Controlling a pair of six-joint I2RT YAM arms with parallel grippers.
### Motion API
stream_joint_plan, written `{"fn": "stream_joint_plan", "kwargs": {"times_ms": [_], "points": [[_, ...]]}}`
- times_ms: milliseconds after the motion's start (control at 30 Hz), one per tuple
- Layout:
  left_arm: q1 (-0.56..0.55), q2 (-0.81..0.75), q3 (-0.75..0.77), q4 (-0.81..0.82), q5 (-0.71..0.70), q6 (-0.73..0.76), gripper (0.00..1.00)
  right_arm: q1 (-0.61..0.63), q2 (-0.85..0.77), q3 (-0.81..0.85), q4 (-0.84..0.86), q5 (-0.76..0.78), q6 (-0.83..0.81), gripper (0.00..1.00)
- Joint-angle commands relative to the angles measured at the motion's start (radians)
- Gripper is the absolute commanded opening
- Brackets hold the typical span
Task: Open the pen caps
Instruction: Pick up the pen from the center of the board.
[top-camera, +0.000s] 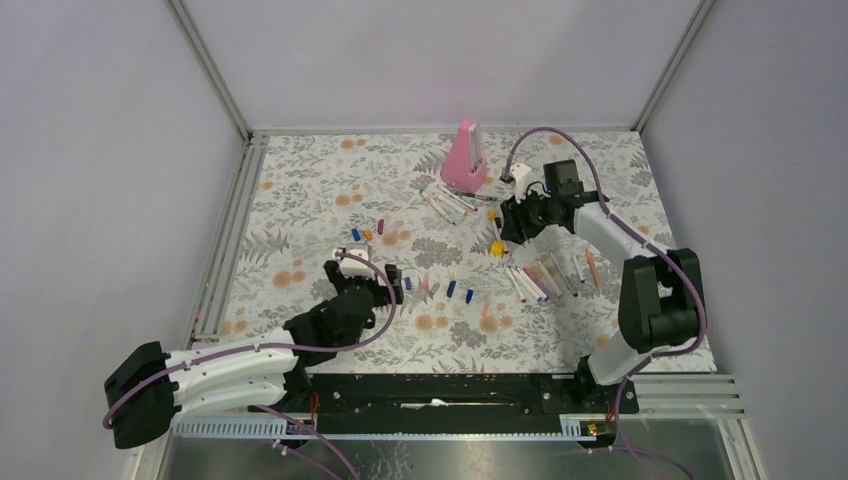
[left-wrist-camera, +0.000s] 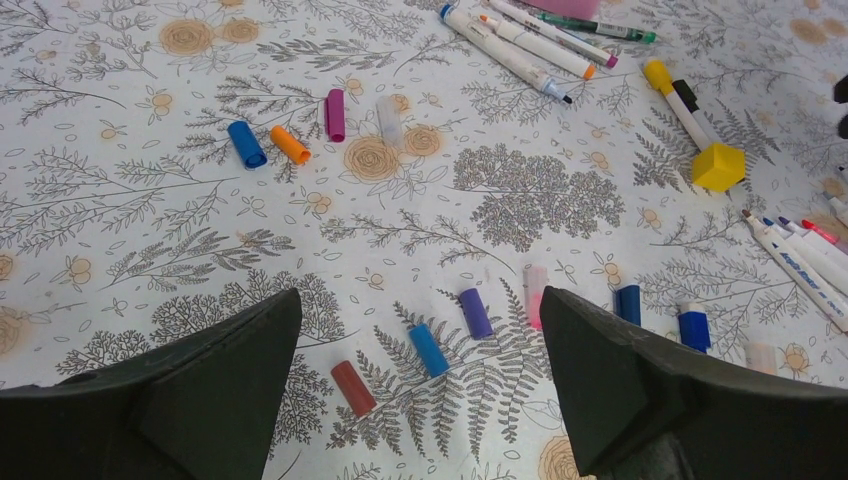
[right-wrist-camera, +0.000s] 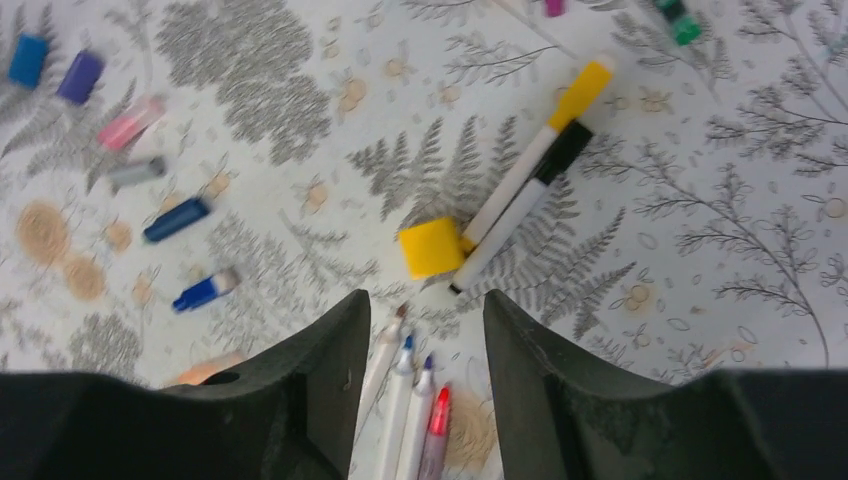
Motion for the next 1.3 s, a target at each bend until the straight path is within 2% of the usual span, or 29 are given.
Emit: {"fn": "stream_joint_plan", "kwargs": {"times_ms": [0, 67, 233, 667, 967, 1267], "points": [[0.005, -0.011, -0.021, 0.069, -0.052, -0.004, 0.99, 0.027, 0.111, 0.117, 0.034, 0.15, 0.109, 0.48], [0.006, -0.021, -0.031, 0.075, -0.057, -0.008, 0.99, 0.028, 0.172, 0.149, 0.036, 0.181, 0.133, 0.41], [0.006, -0.033, -0.045, 0.086, -0.057, -0.009, 0.99, 0.035, 0.268, 0.205, 0.033, 0.208, 0.153, 0.35], [0.009, -0.009, -0.041, 0.103, -0.042, 0.004, 0.99, 0.045, 0.405, 0.312, -0.004, 0.252, 0.159, 0.39], [0.013, -0.002, -0.039, 0.107, -0.034, 0.007, 0.99, 0.048, 0.432, 0.32, -0.018, 0.265, 0.153, 0.38], [0.015, -0.002, -0.039, 0.107, -0.033, 0.006, 0.99, 0.048, 0.434, 0.305, -0.023, 0.354, 0.127, 0.35]]}}
